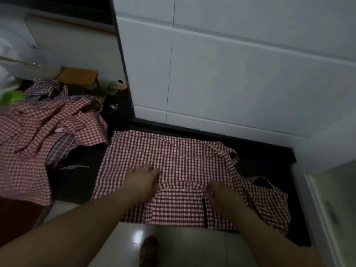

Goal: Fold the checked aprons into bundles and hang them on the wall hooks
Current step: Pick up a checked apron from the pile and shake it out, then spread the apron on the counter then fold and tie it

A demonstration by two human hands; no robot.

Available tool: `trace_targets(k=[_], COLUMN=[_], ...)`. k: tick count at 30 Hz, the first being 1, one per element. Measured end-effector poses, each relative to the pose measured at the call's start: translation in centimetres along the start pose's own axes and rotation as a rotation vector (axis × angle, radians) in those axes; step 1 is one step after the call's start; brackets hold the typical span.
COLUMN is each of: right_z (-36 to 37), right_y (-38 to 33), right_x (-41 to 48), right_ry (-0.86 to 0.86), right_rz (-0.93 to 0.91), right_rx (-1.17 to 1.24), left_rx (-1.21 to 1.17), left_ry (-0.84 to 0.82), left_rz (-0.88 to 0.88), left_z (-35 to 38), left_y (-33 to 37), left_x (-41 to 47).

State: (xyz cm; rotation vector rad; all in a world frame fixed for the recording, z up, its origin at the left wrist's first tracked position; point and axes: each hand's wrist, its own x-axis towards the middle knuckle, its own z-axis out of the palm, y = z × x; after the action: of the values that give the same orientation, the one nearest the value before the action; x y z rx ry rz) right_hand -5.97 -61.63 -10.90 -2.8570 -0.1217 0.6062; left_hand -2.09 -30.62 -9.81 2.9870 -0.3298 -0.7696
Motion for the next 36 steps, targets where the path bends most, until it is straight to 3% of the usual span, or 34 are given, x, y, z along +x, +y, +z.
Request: trace_targets(k=[2, 4, 7, 11, 19, 23, 25, 27, 29, 32, 36], right_z=[1.2, 2.1, 4.0, 7.1, 5.9, 3.4, 2.0, 0.8, 0.0, 0.8, 3.5], right_y=[0.7, 1.0, 0.1, -0.6, 5.9, 7.2, 7.1, 7.2, 7.3, 6.2, 3.3], right_x=[-1.3, -2.1, -3.8, -6.3, -7.7, -9.0, -9.7, -10.8, -11.9, -13.4, -14.6], right_ry=[-0.025, 0.093, 0.288, 0.082, 0.312, 0.399, 0.499, 0.592, 0.505, 0.415, 0.64], right_rz=[0.097, 0.142, -0.024, -0.084, 0.174, 0.261, 0.276, 0.311, 0.444, 0.622, 0.669], right_rx=[0.015, -0.018, -0.005, 0.007, 0.043, 0.181, 0.247, 0.283, 0.306, 0.256, 0.414], left_rx=[-0.044, -0.078, -0.114, -0.118, -0.099, -0.086, -0.076, -0.058, -0.065, -0.043, 0.005], left_ry=[-0.045, 0.011, 0.204, 0.027, 0.034, -0.016, 0.061, 0.219, 0.321, 0.283, 0.214], left_rz=[-0.065, -0.107, -0.14, -0.171, -0.152, -0.215, -0.222, -0.142, 0.006, 0.246, 0.501], left_z=[1.1, 1.9, 3.8, 8.3, 8.8, 6.8, 5.6, 4.5, 3.8, 3.7, 4.8], left_y=[0.1, -0.3, -0.5, -0.9, -4.8, -5.0, -3.8, -1.6, 1.4, 6.0, 11.3], left_x=[-1.9, -3.1, -5.4, -8.1, -6.4, -4.8, -4.1, -3.7, -3.2, -2.7, -2.1])
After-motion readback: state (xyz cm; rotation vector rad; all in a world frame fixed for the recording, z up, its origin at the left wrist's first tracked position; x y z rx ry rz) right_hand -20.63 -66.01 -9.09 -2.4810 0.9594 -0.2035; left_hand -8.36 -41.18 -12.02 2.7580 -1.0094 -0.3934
